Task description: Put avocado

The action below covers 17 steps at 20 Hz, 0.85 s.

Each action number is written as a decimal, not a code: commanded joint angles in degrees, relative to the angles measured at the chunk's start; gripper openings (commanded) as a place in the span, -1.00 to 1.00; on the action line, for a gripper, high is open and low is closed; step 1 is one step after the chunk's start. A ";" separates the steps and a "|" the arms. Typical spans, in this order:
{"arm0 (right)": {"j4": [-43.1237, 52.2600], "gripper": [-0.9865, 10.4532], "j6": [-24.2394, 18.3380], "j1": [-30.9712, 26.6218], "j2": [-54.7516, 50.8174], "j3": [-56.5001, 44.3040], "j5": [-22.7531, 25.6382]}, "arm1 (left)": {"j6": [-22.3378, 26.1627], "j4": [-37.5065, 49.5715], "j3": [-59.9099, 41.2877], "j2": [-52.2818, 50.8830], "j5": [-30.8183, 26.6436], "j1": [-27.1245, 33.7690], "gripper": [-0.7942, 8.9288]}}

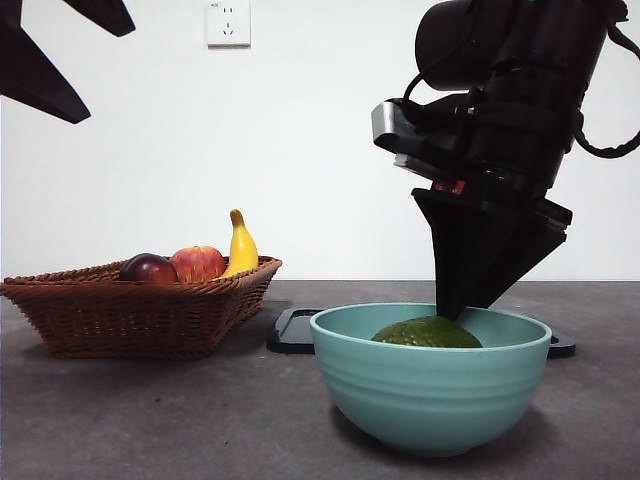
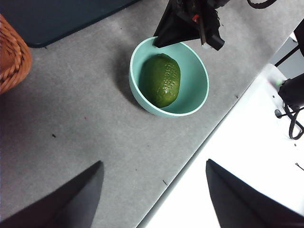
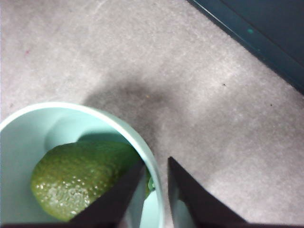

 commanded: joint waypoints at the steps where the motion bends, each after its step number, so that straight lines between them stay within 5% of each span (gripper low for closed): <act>1: -0.13 -0.76 -0.83 0.50 0.83 0.61 -0.04 | 0.52 0.63 0.48 0.31 0.50 -0.46 -0.13; 17: 0.44 -0.81 -0.33 -0.39 -3.78 5.11 1.55 | 1.33 1.53 0.50 0.31 0.48 -0.44 -0.13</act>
